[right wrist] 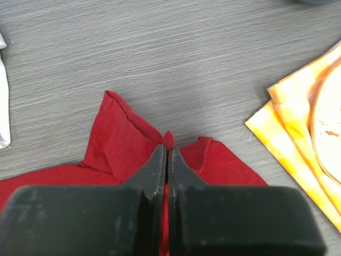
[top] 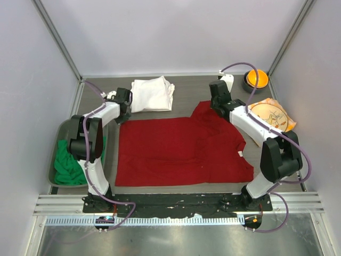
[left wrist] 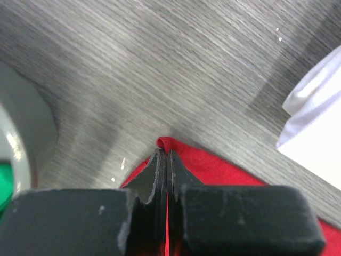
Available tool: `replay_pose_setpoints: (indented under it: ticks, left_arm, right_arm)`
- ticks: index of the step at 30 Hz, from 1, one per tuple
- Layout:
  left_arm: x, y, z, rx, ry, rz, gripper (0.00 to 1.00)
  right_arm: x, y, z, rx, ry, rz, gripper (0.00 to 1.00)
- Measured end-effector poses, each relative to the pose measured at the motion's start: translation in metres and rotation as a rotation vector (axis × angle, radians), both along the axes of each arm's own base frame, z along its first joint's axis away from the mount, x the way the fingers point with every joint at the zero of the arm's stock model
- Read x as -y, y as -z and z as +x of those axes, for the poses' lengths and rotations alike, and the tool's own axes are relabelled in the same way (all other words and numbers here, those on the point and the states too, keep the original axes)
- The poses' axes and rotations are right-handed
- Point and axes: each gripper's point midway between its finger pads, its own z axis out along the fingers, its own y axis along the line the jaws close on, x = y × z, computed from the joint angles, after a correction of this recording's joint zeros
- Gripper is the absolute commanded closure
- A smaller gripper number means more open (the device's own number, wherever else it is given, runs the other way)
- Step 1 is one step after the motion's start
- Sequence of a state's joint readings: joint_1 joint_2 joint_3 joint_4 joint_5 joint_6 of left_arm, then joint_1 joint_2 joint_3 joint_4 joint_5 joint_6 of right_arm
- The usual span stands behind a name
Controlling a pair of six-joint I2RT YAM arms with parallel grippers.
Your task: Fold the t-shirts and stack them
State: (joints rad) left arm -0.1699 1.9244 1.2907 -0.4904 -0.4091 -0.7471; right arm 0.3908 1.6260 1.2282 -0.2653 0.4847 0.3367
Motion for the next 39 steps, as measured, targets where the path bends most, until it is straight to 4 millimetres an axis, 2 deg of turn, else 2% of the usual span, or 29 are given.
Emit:
replay_pose_setpoints:
  ticks: [3,11,13,16,21,26,31,39]
  left_arm:
    - [0.001,-0.014,-0.007,0.014,0.003,-0.014,1.00]
    - [0.001,-0.072,-0.045,0.154,-0.004,-0.080,1.00]
    - [0.000,-0.079,-0.051,0.174,-0.008,-0.087,1.00]
    - [-0.001,-0.078,-0.065,0.183,-0.022,-0.101,1.00]
    - [-0.004,-0.057,-0.104,0.142,-0.044,-0.125,1.00]
    - [-0.004,-0.043,-0.133,0.127,-0.059,-0.150,1.00]
    - [-0.002,-0.044,-0.147,0.153,-0.060,-0.175,1.00]
    - [0.010,-0.056,-0.160,0.211,-0.038,-0.217,1.00]
  right_arm:
    - [0.010,-0.008,-0.010,0.010,0.038,-0.010,0.99]
    - [0.038,-0.028,-0.048,0.015,0.128,-0.029,0.99]
    - [0.044,-0.032,-0.058,0.017,0.145,-0.032,0.99]
    - [0.051,-0.034,-0.073,0.008,0.161,-0.032,0.99]
    - [0.066,-0.039,-0.101,0.002,0.192,-0.031,0.99]
    - [0.078,-0.044,-0.131,0.005,0.225,-0.006,0.99]
    - [0.088,-0.038,-0.162,-0.014,0.255,0.030,0.99]
    - [0.092,-0.022,-0.194,-0.073,0.280,0.083,0.99]
